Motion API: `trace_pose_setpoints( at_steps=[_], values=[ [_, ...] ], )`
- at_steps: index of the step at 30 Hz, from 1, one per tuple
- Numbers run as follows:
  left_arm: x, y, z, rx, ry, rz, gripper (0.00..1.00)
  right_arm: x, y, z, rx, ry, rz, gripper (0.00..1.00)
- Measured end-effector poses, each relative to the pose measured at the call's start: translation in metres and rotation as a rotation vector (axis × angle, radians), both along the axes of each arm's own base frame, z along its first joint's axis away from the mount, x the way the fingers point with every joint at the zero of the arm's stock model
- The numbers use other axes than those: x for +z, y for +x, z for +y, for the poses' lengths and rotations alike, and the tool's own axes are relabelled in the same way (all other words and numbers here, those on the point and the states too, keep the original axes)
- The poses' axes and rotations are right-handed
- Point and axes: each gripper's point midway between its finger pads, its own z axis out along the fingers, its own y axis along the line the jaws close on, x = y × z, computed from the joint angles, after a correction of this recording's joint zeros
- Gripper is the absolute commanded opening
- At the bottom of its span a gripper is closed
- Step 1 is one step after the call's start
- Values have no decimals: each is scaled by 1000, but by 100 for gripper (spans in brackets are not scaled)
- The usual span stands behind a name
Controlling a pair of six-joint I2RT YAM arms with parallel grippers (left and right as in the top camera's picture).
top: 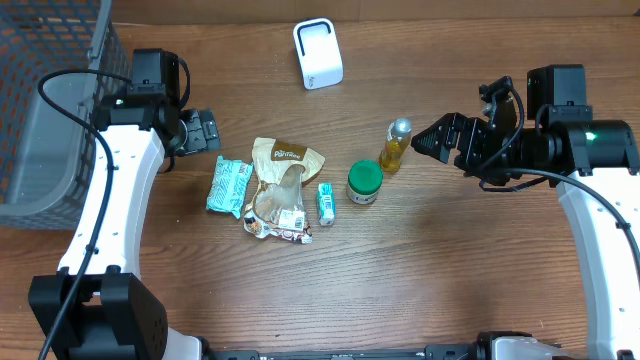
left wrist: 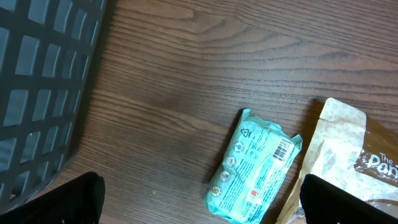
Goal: Scan the item barcode
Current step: 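Lift the right gripper and swing it toward the table center, then lower the right gripper over the brown PanTree bag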
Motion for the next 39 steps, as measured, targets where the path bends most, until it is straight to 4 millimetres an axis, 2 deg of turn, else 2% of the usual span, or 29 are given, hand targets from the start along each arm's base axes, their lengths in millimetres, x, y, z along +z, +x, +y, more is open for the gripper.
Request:
trace_pose_setpoints(
  at_steps=[24, 33, 39],
  values=[
    [0, 0, 0, 0, 0, 0, 99, 1, -7, 8, 25, 24, 23, 100],
    [0, 0, 0, 0, 0, 0, 100, 6, -14, 54, 191, 22, -52, 98],
    [0, 0, 0, 0, 0, 0, 99, 19, -16, 99, 331, 39, -176, 96]
  ],
)
